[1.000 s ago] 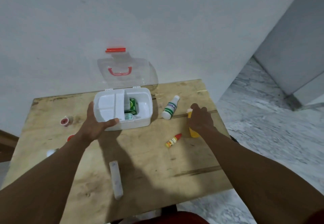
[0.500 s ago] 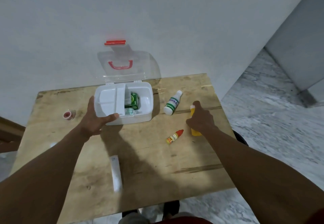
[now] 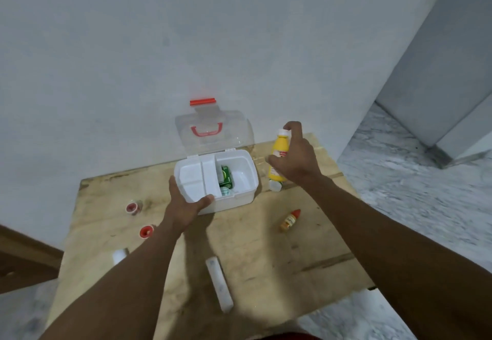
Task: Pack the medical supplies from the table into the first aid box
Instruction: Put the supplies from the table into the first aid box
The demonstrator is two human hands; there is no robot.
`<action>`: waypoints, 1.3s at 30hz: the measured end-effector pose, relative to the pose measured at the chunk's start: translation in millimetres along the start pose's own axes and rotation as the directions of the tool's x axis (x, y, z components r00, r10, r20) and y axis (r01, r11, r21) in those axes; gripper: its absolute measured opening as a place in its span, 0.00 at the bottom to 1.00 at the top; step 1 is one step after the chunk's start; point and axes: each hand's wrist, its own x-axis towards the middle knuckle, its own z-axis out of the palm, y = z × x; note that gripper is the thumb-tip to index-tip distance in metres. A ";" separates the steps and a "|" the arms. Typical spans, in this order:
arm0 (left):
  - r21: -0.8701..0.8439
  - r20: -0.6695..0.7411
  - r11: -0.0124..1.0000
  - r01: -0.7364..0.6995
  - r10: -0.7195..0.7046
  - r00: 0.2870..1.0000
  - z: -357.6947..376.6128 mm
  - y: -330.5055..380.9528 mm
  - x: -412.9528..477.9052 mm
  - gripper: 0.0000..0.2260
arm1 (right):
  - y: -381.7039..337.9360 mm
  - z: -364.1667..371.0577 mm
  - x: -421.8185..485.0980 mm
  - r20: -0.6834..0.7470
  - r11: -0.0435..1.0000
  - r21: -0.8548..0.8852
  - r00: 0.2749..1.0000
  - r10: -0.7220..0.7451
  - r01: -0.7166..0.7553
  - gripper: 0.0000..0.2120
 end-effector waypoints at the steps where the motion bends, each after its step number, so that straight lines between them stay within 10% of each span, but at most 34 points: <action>1: 0.004 0.003 1.000 0.003 -0.003 1.000 -0.6 -1.1 0.7 0.49 | -8.6 5.7 -3.8 0.000 0.999 0.018 0.999 -0.035 0.035 0.30; 39: -0.059 0.001 0.987 -0.146 0.147 0.989 0.4 -6.8 7.3 0.43 | 5.9 138.7 29.6 0.120 0.866 -0.408 0.957 -0.263 0.289 0.25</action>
